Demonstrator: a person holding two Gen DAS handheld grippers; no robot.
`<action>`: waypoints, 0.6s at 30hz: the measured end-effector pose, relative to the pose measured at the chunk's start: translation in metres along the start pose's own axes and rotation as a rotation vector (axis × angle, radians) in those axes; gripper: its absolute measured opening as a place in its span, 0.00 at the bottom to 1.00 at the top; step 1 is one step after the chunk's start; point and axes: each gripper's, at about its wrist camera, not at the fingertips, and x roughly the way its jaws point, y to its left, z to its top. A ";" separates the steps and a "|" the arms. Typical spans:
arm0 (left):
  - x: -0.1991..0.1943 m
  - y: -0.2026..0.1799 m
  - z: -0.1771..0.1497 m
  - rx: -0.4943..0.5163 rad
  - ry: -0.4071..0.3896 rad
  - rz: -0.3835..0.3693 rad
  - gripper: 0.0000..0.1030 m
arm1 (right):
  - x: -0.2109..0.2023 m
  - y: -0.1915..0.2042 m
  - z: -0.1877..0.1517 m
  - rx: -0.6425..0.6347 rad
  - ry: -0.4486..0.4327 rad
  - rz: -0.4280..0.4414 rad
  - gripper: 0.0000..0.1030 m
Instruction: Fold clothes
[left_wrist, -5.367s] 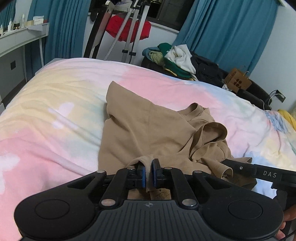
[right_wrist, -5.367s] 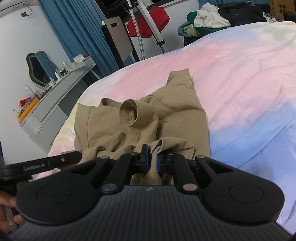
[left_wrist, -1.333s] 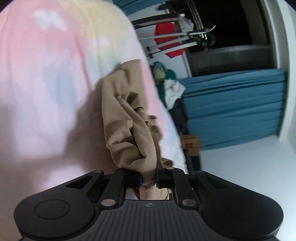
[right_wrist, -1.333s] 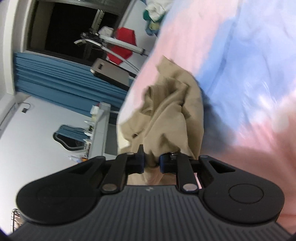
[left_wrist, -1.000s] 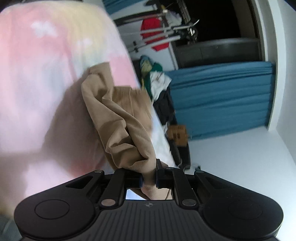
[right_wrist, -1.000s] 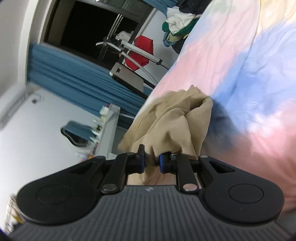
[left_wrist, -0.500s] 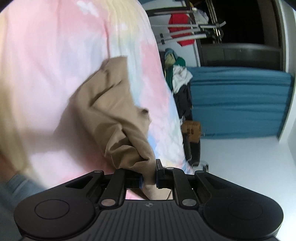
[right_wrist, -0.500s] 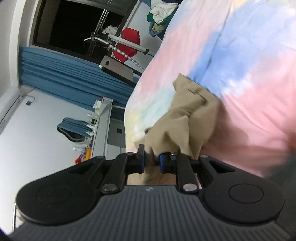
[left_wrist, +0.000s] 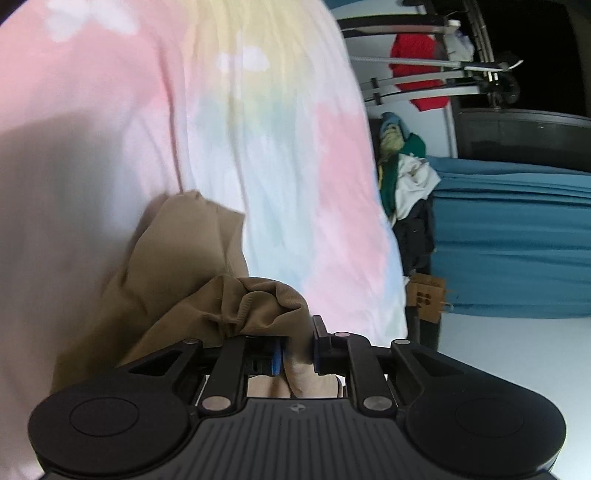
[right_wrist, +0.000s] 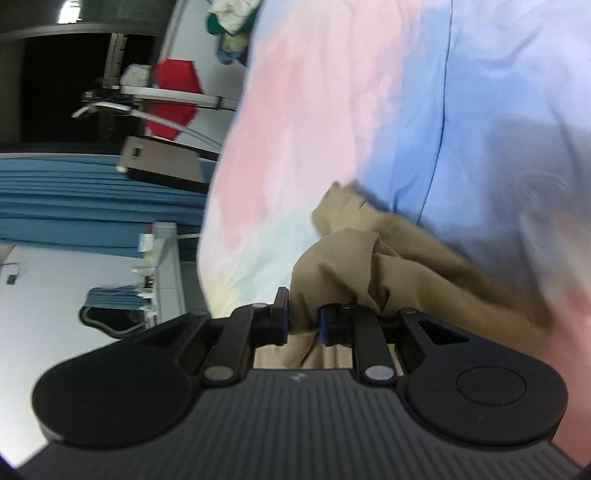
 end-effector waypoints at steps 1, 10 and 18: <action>0.009 0.003 0.005 0.005 0.004 0.006 0.15 | 0.009 -0.003 0.005 0.000 0.009 -0.013 0.19; 0.028 0.000 0.019 0.096 -0.009 0.022 0.15 | 0.036 -0.002 0.017 -0.100 0.050 -0.039 0.20; -0.006 -0.025 -0.006 0.281 -0.097 -0.023 0.22 | 0.003 0.015 0.002 -0.309 0.010 0.137 0.27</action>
